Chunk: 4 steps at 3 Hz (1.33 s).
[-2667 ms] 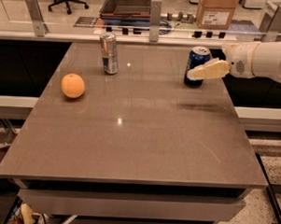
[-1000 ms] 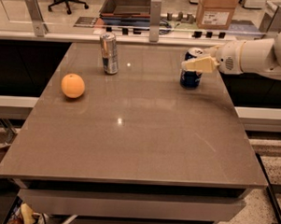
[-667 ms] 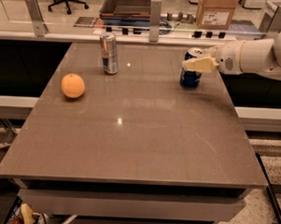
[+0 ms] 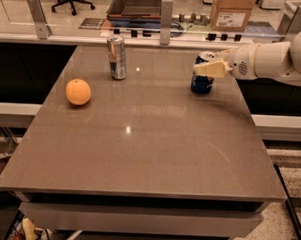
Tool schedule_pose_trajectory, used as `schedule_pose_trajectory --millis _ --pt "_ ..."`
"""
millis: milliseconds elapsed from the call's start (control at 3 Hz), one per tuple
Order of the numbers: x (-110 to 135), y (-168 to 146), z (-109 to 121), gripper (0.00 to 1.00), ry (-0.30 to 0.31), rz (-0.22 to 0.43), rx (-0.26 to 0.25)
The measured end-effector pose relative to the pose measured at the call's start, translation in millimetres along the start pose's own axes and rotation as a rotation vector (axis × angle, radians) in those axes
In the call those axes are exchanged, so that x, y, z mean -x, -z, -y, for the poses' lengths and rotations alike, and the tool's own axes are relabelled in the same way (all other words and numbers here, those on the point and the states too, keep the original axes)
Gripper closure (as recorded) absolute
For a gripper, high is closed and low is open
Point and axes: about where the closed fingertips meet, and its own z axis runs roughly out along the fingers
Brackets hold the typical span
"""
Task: Move pepsi can near orange
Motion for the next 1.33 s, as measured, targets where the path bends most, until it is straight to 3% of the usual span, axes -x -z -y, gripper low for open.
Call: schedule_pose_trajectory --millis 667,1333 --pt "20.0 -1.7 -20.7 1.0 0.033 0.006 -0.003" --pt "51.9 -7.8 -77.9 1.0 0.137 0.02 -0.018"
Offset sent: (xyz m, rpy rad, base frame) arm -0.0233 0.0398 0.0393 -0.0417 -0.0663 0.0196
